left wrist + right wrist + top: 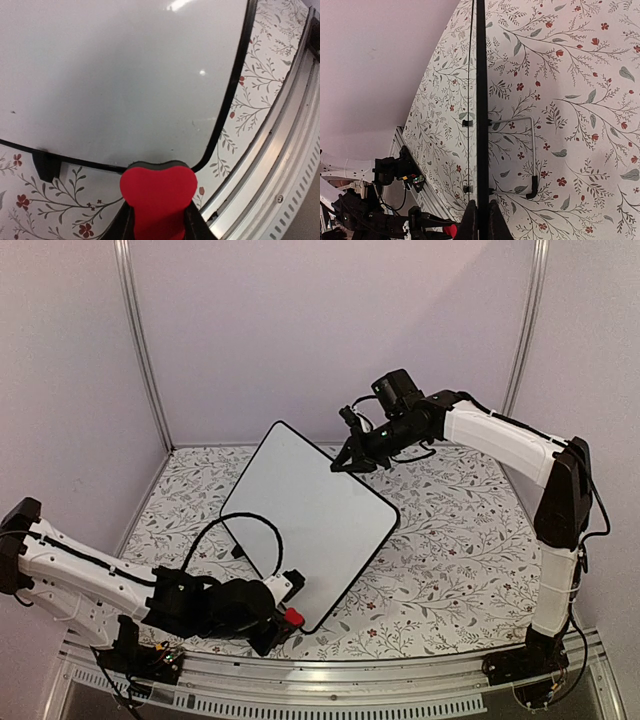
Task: Erase the whiteboard
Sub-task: Erase the center of the whiteboard.
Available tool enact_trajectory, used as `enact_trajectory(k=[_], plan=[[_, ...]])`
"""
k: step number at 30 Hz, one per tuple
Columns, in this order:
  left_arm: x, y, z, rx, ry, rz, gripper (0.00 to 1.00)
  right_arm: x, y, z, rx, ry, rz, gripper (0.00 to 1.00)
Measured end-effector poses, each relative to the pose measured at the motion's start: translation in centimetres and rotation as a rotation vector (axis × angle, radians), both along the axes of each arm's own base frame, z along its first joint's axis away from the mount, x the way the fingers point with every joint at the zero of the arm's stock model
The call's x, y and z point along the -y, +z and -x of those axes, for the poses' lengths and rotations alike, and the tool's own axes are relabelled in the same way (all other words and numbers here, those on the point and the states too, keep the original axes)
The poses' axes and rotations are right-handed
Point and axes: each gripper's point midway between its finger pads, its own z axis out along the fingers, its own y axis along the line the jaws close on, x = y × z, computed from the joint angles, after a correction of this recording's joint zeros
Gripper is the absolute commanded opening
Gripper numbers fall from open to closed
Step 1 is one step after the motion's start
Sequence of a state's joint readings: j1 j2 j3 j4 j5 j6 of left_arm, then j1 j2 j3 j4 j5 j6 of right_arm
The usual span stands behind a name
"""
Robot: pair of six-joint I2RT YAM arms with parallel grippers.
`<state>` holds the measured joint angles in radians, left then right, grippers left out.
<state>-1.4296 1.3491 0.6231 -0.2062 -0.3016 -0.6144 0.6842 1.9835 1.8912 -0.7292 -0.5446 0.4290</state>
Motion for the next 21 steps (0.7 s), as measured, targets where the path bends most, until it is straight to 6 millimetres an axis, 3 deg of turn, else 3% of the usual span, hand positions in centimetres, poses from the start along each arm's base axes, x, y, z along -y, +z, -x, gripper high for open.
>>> enact_trajectory(k=[4, 11, 15, 21], plan=[[0.3, 1.7, -0.1, 0.019, -0.002, 0.035, 0.0, 0.0, 0.0, 0.0, -0.001, 0.0, 0.001, 0.0], [2.9, 5.0, -0.5, 0.068, -0.037, 0.097, 0.0, 0.0, 0.0, 0.0, -0.002, 0.0, 0.002, 0.0], [4.7, 4.8, -0.6, 0.087, -0.069, 0.081, 0.0, 0.0, 0.0, 0.0, -0.002, 0.0, 0.001, 0.0], [6.2, 2.8, -0.7, 0.098, -0.109, 0.027, 0.0, 0.0, 0.0, 0.0, 0.002, 0.002, 0.001, 0.0]])
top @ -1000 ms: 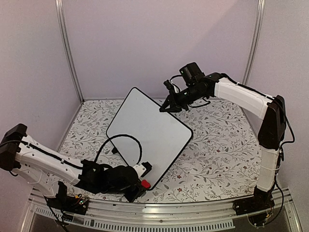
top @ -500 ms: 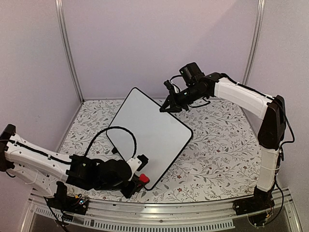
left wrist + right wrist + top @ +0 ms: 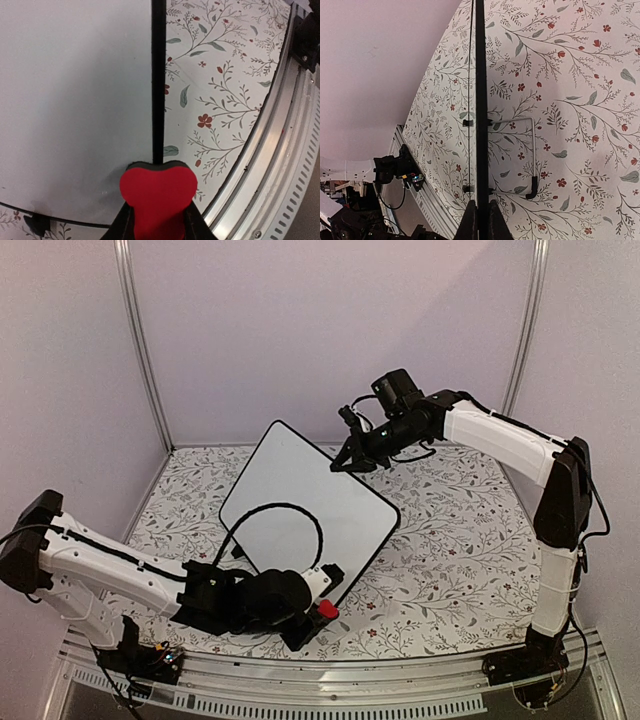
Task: Erase the whiteboard
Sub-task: Erase the center of the whiteboard.
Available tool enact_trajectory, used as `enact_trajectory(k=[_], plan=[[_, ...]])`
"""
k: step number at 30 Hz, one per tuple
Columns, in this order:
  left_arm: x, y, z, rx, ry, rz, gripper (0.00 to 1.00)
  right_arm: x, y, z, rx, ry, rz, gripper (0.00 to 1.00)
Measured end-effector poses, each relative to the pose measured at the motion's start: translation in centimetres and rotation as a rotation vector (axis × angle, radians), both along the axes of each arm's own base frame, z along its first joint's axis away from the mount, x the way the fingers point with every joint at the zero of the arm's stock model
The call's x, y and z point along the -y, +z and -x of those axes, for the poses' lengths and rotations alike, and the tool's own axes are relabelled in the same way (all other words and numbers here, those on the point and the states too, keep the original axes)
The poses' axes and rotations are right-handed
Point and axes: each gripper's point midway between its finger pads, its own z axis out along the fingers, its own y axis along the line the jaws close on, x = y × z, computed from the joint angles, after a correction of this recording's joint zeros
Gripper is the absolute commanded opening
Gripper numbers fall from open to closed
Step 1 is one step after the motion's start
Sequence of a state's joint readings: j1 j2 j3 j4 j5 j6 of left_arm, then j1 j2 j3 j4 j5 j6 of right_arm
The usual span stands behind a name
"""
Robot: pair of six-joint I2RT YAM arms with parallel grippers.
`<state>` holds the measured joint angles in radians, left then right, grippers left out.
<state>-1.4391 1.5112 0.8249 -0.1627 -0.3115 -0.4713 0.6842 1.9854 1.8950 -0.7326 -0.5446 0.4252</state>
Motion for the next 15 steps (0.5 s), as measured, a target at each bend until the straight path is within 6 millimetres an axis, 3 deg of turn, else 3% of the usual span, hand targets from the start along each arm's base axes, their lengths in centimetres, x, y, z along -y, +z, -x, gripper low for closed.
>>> enact_trajectory(k=[7, 15], plan=[[-0.2, -0.4, 0.0, 0.002, 0.0, 0.006, 0.0, 0.0, 0.1, 0.0, 0.006, 0.004, -0.001, 0.0], [-4.2, -2.9, 0.8, -0.054, 0.041, -0.022, 0.0, 0.0, 0.0, 0.0, -0.003, -0.002, 0.001, 0.0]])
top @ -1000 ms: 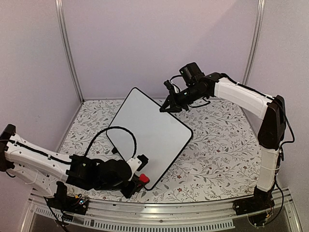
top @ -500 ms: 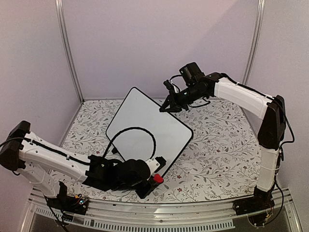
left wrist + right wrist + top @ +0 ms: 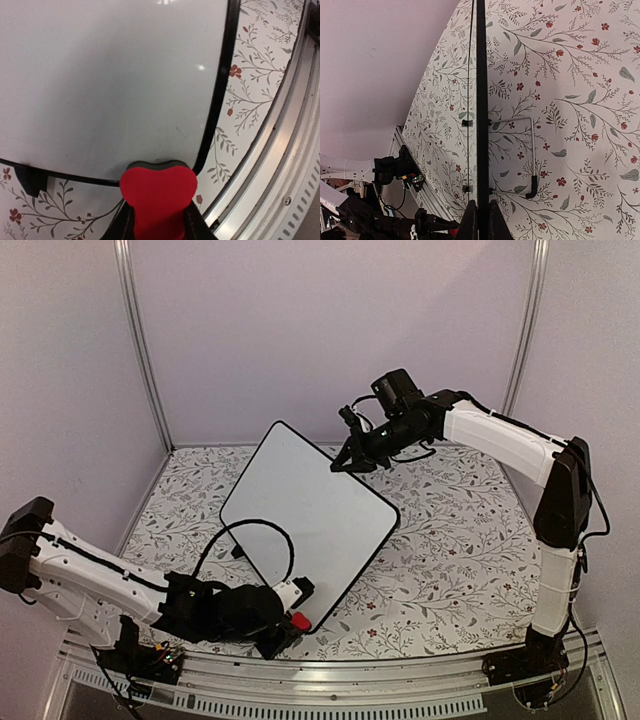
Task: Erase the whiteboard
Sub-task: Erase the center of the whiteboard.
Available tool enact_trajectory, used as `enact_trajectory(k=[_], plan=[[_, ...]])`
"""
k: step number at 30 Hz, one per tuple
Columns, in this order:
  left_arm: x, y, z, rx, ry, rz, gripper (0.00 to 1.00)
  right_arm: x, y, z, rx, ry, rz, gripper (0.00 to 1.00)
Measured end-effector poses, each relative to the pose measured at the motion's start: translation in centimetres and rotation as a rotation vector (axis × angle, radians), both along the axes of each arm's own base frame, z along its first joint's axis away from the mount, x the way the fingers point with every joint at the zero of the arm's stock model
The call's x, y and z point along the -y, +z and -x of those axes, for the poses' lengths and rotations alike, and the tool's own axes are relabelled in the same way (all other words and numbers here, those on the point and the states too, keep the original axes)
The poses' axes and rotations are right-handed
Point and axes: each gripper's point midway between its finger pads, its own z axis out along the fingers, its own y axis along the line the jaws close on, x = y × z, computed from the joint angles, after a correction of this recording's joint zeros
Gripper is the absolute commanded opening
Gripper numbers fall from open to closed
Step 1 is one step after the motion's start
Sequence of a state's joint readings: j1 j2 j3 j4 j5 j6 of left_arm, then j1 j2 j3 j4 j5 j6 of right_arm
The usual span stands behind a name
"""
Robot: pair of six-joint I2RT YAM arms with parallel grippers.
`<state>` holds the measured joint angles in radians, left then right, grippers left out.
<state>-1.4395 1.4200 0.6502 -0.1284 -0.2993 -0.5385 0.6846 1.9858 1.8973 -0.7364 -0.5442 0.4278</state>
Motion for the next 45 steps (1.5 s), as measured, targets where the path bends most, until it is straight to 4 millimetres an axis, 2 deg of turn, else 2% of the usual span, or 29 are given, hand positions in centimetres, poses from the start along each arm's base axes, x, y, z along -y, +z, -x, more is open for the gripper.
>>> enact_trajectory(k=[4, 7, 9, 14, 19, 21, 26, 35, 45], plan=[[-2.0, -1.8, 0.3, -0.029, 0.03, -0.045, 0.0, 0.0, 0.0, 0.0, 0.0, 0.0, 0.0, 0.0], [-3.0, -2.2, 0.4, -0.041, 0.048, -0.055, 0.0, 0.0, 0.0, 0.0, -0.001, 0.0, 0.0, 0.0], [-3.2, -1.8, 0.3, -0.041, 0.056, -0.045, 0.0, 0.0, 0.0, 0.0, 0.0, 0.0, 0.0, 0.0], [-2.9, 0.7, -0.1, -0.01, 0.063, 0.024, 0.0, 0.0, 0.0, 0.0, -0.001, 0.0, 0.001, 0.0], [-1.1, 2.6, -0.3, 0.015, 0.037, 0.058, 0.0, 0.0, 0.0, 0.0, -0.001, 0.0, 0.001, 0.0], [-0.4, 2.7, -0.5, 0.024, 0.027, 0.055, 0.0, 0.0, 0.0, 0.0, -0.001, -0.001, 0.001, 0.0], [0.7, 1.5, -1.0, 0.034, 0.008, 0.01, 0.0, 0.0, -0.1, -0.1, -0.002, -0.001, 0.002, 0.0], [0.7, 0.6, -1.4, 0.013, 0.008, 0.016, 0.0, -0.2, -0.1, -0.2, 0.004, 0.002, -0.001, 0.0], [-2.1, -2.3, -0.7, -0.039, 0.042, -0.033, 0.0, -0.2, 0.0, -0.3, 0.006, 0.009, -0.007, 0.0]])
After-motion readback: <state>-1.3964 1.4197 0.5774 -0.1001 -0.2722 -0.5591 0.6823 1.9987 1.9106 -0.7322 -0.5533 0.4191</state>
